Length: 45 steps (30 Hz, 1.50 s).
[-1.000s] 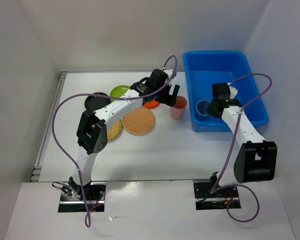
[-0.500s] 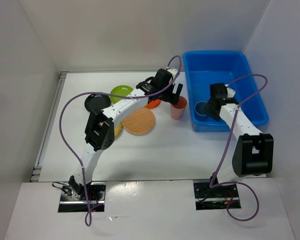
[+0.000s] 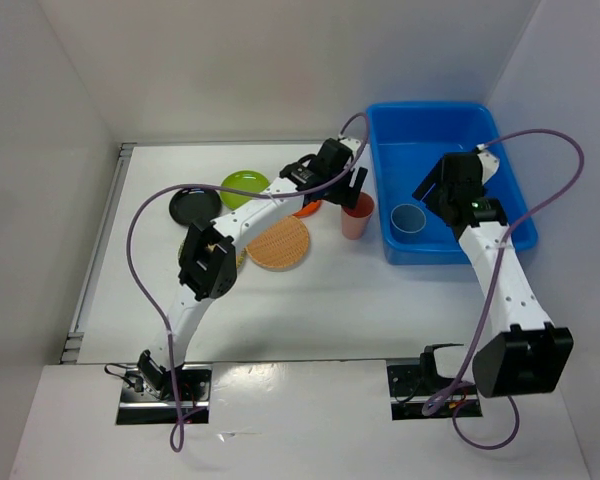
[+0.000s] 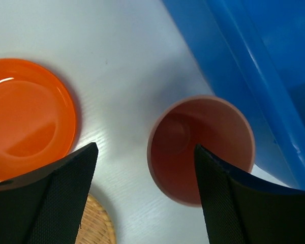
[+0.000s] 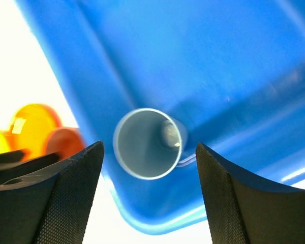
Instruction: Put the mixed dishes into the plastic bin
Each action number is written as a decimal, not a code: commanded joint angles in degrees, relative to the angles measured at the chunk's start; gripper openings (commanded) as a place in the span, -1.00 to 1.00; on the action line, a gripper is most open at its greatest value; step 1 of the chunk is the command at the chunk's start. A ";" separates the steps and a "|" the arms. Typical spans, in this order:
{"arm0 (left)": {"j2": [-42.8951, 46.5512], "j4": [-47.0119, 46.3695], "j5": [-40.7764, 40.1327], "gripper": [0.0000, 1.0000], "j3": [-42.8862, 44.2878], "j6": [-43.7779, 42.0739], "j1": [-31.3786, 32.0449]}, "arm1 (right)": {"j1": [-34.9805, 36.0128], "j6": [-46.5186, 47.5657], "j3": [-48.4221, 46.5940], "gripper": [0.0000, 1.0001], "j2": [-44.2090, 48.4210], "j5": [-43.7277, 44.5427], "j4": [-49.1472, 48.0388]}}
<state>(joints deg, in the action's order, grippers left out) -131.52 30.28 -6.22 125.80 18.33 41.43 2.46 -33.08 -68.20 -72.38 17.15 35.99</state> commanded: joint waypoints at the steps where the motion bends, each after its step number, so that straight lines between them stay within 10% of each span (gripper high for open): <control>1: -3.21 1.80 -3.00 0.65 4.19 -0.31 1.45 | -0.26 1.17 -3.07 0.57 5.39 0.09 1.81; 7: -5.93 4.43 -4.59 0.29 7.01 0.31 1.46 | -0.26 2.23 -3.69 0.57 7.69 -6.33 1.28; 11: -5.94 4.96 -3.54 -0.65 7.01 0.83 1.46 | 1.14 2.76 -3.69 0.54 7.69 -6.34 0.58; 15: -3.13 6.80 -6.96 -1.00 7.01 1.54 1.46 | 2.55 2.76 -3.07 0.51 7.69 -9.49 -1.53; 45: 14.81 12.34 -13.21 -1.00 -0.29 1.54 5.94 | 18.99 2.23 -0.88 0.42 5.93 -13.54 -11.11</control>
<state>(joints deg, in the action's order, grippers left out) -117.91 43.83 -18.92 125.34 19.66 46.61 20.69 -30.57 -67.09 -66.04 2.37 28.29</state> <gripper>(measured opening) 0.122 0.710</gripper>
